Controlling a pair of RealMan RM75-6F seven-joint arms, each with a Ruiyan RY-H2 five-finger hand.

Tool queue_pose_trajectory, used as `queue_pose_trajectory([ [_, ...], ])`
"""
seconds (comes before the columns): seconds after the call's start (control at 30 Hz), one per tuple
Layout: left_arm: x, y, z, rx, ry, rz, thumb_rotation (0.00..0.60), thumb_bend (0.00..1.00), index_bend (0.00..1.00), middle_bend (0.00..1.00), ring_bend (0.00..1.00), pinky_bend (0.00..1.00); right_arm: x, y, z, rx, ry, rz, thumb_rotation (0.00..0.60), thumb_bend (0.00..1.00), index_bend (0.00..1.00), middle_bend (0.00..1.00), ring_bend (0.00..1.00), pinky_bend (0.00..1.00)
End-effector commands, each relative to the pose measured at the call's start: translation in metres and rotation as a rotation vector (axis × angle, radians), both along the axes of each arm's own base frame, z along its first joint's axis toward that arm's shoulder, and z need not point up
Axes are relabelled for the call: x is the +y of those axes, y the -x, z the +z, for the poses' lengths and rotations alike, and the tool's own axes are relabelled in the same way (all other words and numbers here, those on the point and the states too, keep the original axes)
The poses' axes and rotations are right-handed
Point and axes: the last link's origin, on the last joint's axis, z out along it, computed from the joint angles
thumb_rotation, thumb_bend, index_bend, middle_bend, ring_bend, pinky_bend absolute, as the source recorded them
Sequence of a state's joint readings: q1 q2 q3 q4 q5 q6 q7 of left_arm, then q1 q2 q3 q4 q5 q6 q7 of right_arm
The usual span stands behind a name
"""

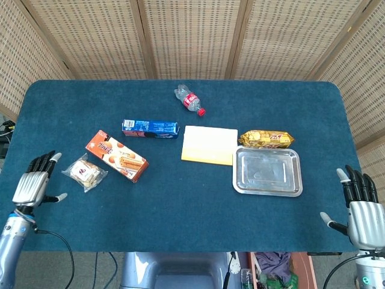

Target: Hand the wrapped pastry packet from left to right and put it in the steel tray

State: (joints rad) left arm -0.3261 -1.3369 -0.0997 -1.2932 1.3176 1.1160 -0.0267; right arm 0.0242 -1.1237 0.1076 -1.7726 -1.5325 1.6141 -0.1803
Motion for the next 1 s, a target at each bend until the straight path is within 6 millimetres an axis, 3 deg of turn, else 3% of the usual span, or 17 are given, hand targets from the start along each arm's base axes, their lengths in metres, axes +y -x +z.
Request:
queue_pose_trajectory([
  [0.03,0.029,-0.004,-0.022,-0.013,0.051,0.001,0.600,0.00,0.00,0.01,0.00,0.19,-0.002,0.000,0.000,0.000,0.001,-0.004,0.600,0.00,0.00,0.00,0.00,0.00],
  [0.2,0.050,-0.009,-0.045,0.046,0.094,-0.018,0.600,0.00,0.08,0.13,0.09,0.28,-0.004,0.003,-0.001,0.002,-0.006,-0.019,0.600,0.00,0.00,0.00,0.00,0.00],
  [0.37,0.058,-0.015,-0.060,0.067,0.114,-0.020,0.600,0.00,0.14,0.16,0.11,0.32,-0.005,0.004,-0.001,-0.003,-0.009,-0.021,0.600,0.00,0.00,0.00,0.00,0.00],
  [0.53,0.062,-0.024,-0.062,0.067,0.076,-0.051,0.600,0.00,0.49,0.43,0.31,0.47,-0.005,0.004,0.001,-0.014,-0.003,-0.020,0.600,0.00,0.00,0.00,0.00,0.00],
  [0.63,0.060,-0.024,-0.053,0.044,0.030,-0.063,0.600,0.00,0.59,0.51,0.38,0.52,-0.005,0.005,0.002,-0.022,-0.003,-0.019,0.600,0.00,0.00,0.00,0.00,0.00],
  [0.83,0.051,-0.033,-0.018,-0.019,-0.056,-0.116,0.600,0.00,0.60,0.52,0.39,0.52,-0.004,0.005,0.004,-0.033,-0.006,-0.015,0.600,0.00,0.00,0.00,0.00,0.00],
  [0.9,0.049,-0.046,-0.001,-0.049,-0.100,-0.169,0.600,0.00,0.60,0.52,0.39,0.52,-0.004,0.004,0.004,-0.034,-0.008,-0.015,0.600,0.00,0.00,0.00,0.00,0.00],
  [1.0,0.046,-0.066,0.010,-0.082,-0.100,-0.220,0.600,0.00,0.60,0.52,0.39,0.52,-0.003,0.004,0.004,-0.037,-0.010,-0.014,0.600,0.00,0.00,0.00,0.00,0.00],
])
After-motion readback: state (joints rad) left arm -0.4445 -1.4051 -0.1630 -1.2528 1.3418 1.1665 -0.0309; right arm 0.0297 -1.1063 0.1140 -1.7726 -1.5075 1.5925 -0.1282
